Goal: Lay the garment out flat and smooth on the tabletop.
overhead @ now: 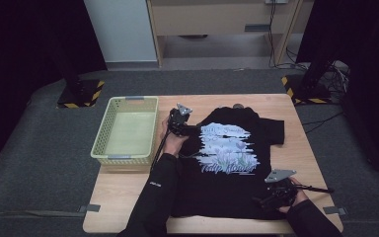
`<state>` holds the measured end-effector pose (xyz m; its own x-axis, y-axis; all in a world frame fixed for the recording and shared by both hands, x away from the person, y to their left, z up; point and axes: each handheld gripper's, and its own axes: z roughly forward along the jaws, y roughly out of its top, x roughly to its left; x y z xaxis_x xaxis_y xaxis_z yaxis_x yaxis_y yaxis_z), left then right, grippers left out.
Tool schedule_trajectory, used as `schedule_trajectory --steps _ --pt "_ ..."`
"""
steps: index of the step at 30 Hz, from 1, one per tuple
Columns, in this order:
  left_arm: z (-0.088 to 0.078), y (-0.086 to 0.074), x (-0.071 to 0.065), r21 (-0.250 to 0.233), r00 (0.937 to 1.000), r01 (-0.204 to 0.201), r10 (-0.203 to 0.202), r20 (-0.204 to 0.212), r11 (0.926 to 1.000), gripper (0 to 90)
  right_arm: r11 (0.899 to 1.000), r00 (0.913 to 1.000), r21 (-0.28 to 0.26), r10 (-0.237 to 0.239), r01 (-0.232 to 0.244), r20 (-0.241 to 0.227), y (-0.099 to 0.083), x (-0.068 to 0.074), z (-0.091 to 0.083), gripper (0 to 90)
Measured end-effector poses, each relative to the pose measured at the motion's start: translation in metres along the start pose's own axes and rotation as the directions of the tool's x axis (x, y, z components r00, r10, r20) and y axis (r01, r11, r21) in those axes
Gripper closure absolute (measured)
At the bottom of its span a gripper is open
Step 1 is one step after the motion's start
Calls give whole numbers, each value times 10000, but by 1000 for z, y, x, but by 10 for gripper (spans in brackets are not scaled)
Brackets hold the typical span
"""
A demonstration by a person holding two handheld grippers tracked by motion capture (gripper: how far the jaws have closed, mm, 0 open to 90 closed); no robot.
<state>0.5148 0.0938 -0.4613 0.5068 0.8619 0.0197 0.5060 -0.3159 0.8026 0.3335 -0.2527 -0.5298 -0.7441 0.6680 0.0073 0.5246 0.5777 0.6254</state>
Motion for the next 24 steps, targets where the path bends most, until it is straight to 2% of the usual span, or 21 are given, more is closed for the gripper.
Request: schedule_trajectory --steps 3,6,11,13,18,20,22,23,24 --pt "10 -6 3 298 10000 50 -48 -59 9995 211 10000 10000 -2 -1 1 -1 0 0 0 4" --pt "19 -10 6 412 9997 238 -242 85 9989 218 10000 10000 -14 7 -7 14 0 0 0 3" --pt "30 -16 8 486 9996 273 -273 5 9984 246 10000 10000 -8 29 -29 37 0 0 0 3" --pt "39 -22 7 932 9997 216 -206 -116 9954 248 10000 10000 -12 36 -36 37 0 1 0 3" --pt "47 -26 6 1141 9998 165 -152 -118 9933 259 10000 10000 -12 26 -26 37 0 0 0 3" --pt "49 -28 11 1146 9993 376 -369 -79 9927 285 10000 10000 -5 28 -28 38 0 0 0 3" --pt "50 -29 13 1172 9991 414 -402 -133 9922 314 10000 10000 -2 29 -29 36 0 1 0 3" --pt "51 -31 15 1205 9986 530 -517 -138 9913 314 10000 10000 1 27 -27 39 0 0 0 3" --pt "53 -33 18 1262 9968 799 -800 -42 9888 339 10000 10000 3 27 -27 36 0 0 0 3"
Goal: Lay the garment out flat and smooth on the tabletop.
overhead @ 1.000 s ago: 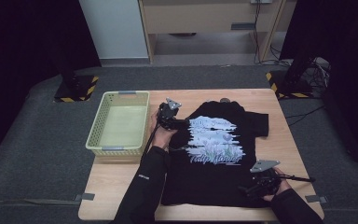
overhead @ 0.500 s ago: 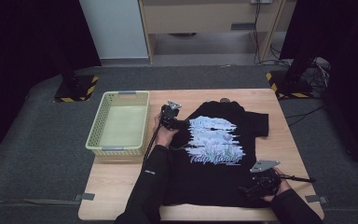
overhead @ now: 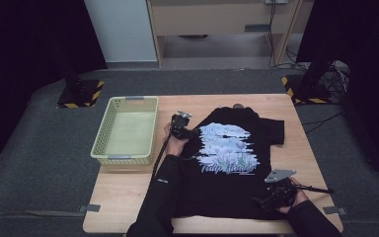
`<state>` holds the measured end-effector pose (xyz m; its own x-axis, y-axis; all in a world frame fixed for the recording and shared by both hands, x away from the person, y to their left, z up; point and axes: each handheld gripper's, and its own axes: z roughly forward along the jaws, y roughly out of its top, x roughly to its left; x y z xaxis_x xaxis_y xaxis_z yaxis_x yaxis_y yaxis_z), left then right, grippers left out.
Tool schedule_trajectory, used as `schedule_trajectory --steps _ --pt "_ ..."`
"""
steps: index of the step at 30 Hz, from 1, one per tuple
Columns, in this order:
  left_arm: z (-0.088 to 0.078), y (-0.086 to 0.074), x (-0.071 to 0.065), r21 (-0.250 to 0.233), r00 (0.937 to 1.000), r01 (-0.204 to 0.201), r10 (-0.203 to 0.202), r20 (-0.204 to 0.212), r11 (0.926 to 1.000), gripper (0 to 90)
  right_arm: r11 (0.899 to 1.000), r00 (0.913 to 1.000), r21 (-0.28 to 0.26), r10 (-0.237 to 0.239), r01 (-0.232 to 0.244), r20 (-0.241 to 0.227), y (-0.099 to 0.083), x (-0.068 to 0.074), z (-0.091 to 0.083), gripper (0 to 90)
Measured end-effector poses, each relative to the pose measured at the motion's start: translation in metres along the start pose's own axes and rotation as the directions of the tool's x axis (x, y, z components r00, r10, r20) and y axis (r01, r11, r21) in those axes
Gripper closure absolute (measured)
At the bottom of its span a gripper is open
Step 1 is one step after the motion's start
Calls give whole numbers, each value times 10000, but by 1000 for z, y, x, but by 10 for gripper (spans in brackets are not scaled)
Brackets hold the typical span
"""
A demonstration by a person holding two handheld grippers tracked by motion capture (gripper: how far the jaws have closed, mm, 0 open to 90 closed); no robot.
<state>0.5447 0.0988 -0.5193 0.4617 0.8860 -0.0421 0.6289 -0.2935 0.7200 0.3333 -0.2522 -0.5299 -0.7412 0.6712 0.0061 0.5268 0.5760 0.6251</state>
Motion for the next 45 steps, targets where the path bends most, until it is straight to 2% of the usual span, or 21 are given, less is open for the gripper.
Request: schedule_trajectory --steps 6,8,13,16,18,22,26,29,33,36,39,42,45 --pt "4 -3 3 155 9999 41 -43 121 9999 381 10000 10000 -7 -1 1 -1 0 0 0 3" --pt "5 -4 4 299 9994 130 -139 306 9995 414 10000 10000 -5 -2 2 -1 0 0 0 3" --pt "5 -5 3 283 9987 181 -195 471 9994 462 10000 10000 -5 -1 1 0 0 0 0 3" --pt "5 -5 3 277 9972 226 -245 704 9994 557 10000 10000 -7 1 -1 -2 0 0 0 3" --pt "5 -6 1 286 9949 313 -338 950 9991 658 10000 10000 -7 -2 2 0 0 0 0 3" --pt "5 -8 -1 252 9896 652 -679 1266 9976 812 10000 10000 -4 1 -1 1 0 0 0 3" --pt "3 -8 -4 249 9914 508 -534 1192 9984 859 10000 10000 0 0 0 -2 0 0 0 3" --pt "1 -9 -5 335 9904 624 -660 1217 9975 871 10000 10000 4 -8 8 -8 0 0 0 3" --pt "-7 -5 -7 171 9904 474 -492 1288 9987 875 10000 10000 1 -11 11 -9 0 0 0 3" --pt "-19 2 -10 -139 9909 272 -251 1322 9995 875 10000 10000 4 -8 8 -13 0 0 0 3" --pt "-33 9 -15 -527 9886 201 -120 1498 9984 876 10000 10000 4 -9 9 -14 0 0 0 3" --pt "-46 17 -26 -818 9854 -31 169 1696 9966 876 10000 10000 3 -12 12 -16 0 0 0 3" --pt "-58 22 -44 -1114 9797 -431 639 1901 9928 875 10000 10000 3 -20 20 -14 0 0 0 3"
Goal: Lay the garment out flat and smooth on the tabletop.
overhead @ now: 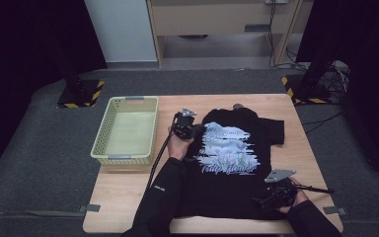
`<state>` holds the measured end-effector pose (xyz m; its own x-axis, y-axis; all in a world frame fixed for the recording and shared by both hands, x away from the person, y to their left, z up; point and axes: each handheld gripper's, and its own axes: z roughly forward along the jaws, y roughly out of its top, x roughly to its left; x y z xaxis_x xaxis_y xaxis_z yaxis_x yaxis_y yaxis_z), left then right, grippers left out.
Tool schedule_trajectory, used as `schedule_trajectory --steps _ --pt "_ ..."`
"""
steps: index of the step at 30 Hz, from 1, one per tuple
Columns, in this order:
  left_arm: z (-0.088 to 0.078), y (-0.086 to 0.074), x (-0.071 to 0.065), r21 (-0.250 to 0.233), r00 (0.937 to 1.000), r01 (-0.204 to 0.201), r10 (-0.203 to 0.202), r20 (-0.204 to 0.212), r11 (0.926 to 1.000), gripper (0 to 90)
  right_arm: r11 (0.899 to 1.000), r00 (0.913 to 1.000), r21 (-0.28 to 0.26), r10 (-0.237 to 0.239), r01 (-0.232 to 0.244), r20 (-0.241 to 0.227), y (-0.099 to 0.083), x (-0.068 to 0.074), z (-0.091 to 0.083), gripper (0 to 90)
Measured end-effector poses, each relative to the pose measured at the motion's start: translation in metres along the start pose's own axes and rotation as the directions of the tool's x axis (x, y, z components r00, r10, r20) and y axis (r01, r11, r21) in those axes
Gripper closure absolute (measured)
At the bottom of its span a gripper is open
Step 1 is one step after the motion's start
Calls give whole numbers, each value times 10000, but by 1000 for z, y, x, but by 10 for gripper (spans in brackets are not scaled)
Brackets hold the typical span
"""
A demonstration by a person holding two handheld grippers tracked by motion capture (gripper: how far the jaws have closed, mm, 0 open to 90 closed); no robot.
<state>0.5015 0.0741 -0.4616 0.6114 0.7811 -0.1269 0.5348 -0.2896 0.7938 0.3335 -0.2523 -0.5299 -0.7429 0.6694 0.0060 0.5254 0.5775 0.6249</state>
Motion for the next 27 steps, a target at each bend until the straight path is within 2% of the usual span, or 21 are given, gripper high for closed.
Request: schedule_trajectory --steps 2,5,8,14,19,25,27 --pt "-3 2 -15 -157 9994 -166 170 285 9997 876 10000 10000 -1 -8 8 2 0 0 0 3" --pt "-5 2 -38 -260 9969 -592 605 500 9979 875 10000 10000 4 5 -5 3 0 0 0 3" --pt "-3 0 -58 -216 9945 -732 746 735 9971 874 10000 10000 7 -5 5 4 0 0 0 3" --pt "9 -14 -89 239 9874 -1254 1224 999 9918 871 10000 10000 20 -2 2 7 0 0 0 3" --pt "25 -30 -104 612 9850 -1358 1281 1155 9888 869 10000 10000 30 -1 1 2 0 0 0 3" --pt "45 -48 -110 942 9848 -1140 1000 1418 9890 866 10000 10000 46 -4 4 -6 0 0 0 3" --pt "51 -53 -110 1165 9836 -1203 1025 1483 9859 859 10000 10000 49 -7 7 -7 0 0 0 3"
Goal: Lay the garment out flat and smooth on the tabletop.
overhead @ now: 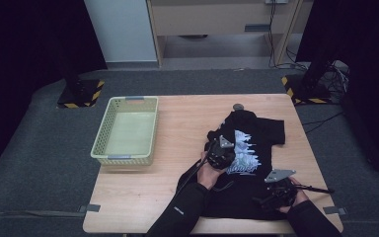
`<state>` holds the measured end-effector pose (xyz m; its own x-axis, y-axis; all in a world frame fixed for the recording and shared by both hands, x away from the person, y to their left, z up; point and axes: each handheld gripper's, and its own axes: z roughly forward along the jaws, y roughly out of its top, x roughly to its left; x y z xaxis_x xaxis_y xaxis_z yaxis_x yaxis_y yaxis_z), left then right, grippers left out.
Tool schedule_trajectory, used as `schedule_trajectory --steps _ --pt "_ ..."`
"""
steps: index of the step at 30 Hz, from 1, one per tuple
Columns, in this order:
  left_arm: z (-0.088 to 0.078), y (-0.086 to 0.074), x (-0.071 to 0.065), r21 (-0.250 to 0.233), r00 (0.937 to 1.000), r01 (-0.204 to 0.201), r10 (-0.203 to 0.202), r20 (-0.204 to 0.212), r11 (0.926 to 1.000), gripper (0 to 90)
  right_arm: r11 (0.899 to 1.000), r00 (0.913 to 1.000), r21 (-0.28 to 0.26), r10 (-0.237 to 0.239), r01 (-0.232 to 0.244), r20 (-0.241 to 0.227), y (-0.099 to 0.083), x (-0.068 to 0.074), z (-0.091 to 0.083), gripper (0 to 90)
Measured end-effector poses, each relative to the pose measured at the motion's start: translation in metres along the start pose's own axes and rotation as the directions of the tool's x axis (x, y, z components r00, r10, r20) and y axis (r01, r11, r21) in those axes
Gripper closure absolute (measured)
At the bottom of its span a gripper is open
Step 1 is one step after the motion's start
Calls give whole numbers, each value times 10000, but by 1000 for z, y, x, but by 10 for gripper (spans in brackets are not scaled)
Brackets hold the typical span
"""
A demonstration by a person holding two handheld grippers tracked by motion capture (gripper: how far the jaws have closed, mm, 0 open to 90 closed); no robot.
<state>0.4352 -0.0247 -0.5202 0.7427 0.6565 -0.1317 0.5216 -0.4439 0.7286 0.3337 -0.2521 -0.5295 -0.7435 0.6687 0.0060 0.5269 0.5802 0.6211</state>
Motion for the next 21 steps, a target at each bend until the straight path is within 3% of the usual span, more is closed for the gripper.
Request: schedule_trajectory --steps 3,5,7,10,12,14,16,18,21 --pt "2 -3 0 -85 9996 145 -143 242 9999 814 10000 10000 0 -2 2 0 0 0 0 3" --pt "-5 -1 0 -305 9983 377 -363 459 9988 735 10000 10000 -1 -1 1 0 0 0 0 3" --pt "-18 3 0 -668 9985 261 -227 504 9974 684 10000 10000 -3 -3 3 -1 0 0 0 3" --pt "-42 10 8 -1405 9998 176 -169 67 9899 571 10000 10000 0 -2 2 -3 0 0 0 3" --pt "-56 14 20 -1740 9989 370 -412 -204 9841 544 10000 10000 -1 -5 5 1 0 0 0 3" --pt "-66 16 34 -1942 9945 793 -909 -515 9777 489 10000 10000 0 -8 8 0 0 0 0 3" --pt "-70 16 47 -1948 9884 1034 -1226 -892 9754 438 10000 10000 4 -5 5 2 0 0 0 3" --pt "-70 16 56 -1856 9818 1026 -1294 -1387 9773 416 10000 10000 1 -5 5 3 0 0 0 3" --pt "-65 17 66 -1751 9782 1077 -1357 -1570 9786 391 10000 10000 8 -6 6 -6 0 0 0 3"
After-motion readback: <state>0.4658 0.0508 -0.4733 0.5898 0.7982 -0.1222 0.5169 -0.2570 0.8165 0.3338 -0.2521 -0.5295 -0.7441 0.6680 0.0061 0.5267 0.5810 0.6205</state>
